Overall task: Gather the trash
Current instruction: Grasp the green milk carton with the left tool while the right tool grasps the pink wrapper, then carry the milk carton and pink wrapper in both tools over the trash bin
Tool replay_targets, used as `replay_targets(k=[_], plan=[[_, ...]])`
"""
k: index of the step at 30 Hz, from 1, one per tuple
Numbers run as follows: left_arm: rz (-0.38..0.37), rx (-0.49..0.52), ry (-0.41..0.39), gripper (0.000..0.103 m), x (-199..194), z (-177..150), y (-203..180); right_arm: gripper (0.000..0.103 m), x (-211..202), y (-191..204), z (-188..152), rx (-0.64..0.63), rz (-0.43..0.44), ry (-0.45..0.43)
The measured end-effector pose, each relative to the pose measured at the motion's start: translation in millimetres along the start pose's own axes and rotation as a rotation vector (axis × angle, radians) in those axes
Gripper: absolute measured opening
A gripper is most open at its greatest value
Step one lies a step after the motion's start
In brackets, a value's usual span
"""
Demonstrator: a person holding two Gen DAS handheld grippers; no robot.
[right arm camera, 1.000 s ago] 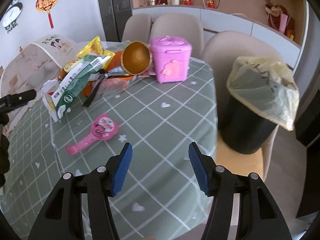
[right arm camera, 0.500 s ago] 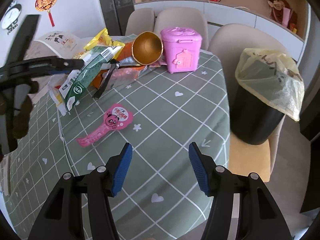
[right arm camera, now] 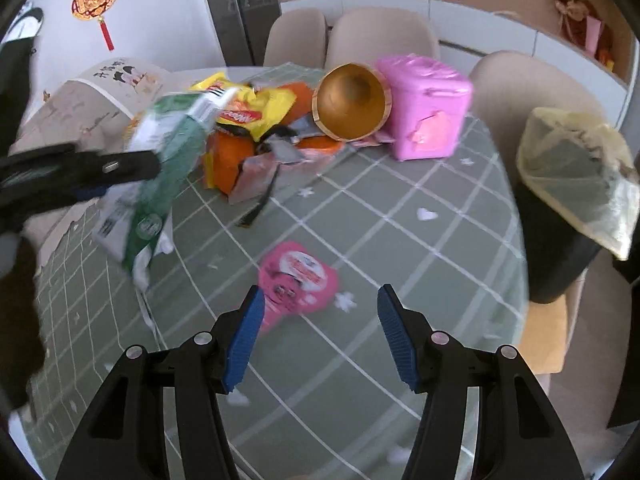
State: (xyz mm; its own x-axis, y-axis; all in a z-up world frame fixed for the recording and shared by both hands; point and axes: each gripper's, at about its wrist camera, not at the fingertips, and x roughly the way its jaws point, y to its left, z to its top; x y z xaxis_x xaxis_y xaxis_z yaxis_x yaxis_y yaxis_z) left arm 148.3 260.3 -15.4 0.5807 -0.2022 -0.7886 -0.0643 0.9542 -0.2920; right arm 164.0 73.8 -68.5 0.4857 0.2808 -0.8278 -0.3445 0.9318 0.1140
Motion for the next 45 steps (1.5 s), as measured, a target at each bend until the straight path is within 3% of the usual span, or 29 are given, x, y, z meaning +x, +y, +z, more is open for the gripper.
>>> replay_targets(k=[7, 9, 14, 16, 18, 20, 23, 28, 29, 30, 32, 33, 36, 41, 45], plan=[[0.008, -0.038, -0.018, 0.049, -22, -29, 10, 0.056, 34, 7, 9, -0.005, 0.028, 0.072], [0.008, -0.056, -0.002, 0.049, -20, -34, 12, 0.048, 34, 11, 10, -0.052, 0.015, 0.078], [0.029, -0.076, -0.026, 0.049, -30, -41, 11, 0.048, 14, 16, 12, -0.155, 0.033, 0.070], [0.025, -0.090, -0.037, 0.046, -36, -43, 11, 0.048, 2, 16, 15, -0.184, 0.046, 0.055], [0.032, -0.089, -0.050, 0.037, -41, -43, 9, 0.048, -12, 15, 21, -0.202, 0.053, 0.030], [0.039, -0.087, -0.066, 0.036, -45, -41, 7, 0.048, -27, 10, 29, -0.216, 0.053, -0.011], [0.064, -0.092, -0.111, 0.021, -49, -36, 0, 0.047, -36, -2, 42, -0.234, 0.058, -0.049], [0.070, -0.147, -0.133, 0.020, -42, -30, -3, 0.048, -34, -26, 56, -0.267, 0.117, -0.059], [0.078, -0.147, -0.141, 0.024, -43, -30, -4, 0.048, -32, -29, 57, -0.286, 0.137, -0.065], [0.090, -0.146, -0.157, 0.036, -46, -33, -5, 0.048, -30, -32, 57, -0.300, 0.146, -0.065], [0.095, -0.164, -0.186, 0.051, -51, -40, -5, 0.048, -29, -42, 55, -0.329, 0.185, -0.061], [0.094, -0.185, -0.189, 0.055, -51, -45, -4, 0.048, -29, -45, 53, -0.334, 0.199, -0.066], [0.122, -0.195, -0.107, 0.058, -34, -52, -6, 0.048, -17, -60, 47, -0.321, 0.218, -0.042], [0.283, -0.141, 0.016, 0.058, 12, -51, -17, 0.048, 2, -75, 43, -0.264, 0.239, 0.023], [0.228, -0.238, 0.055, 0.055, 32, -46, -1, 0.047, -6, -79, 43, -0.287, 0.228, 0.011]])
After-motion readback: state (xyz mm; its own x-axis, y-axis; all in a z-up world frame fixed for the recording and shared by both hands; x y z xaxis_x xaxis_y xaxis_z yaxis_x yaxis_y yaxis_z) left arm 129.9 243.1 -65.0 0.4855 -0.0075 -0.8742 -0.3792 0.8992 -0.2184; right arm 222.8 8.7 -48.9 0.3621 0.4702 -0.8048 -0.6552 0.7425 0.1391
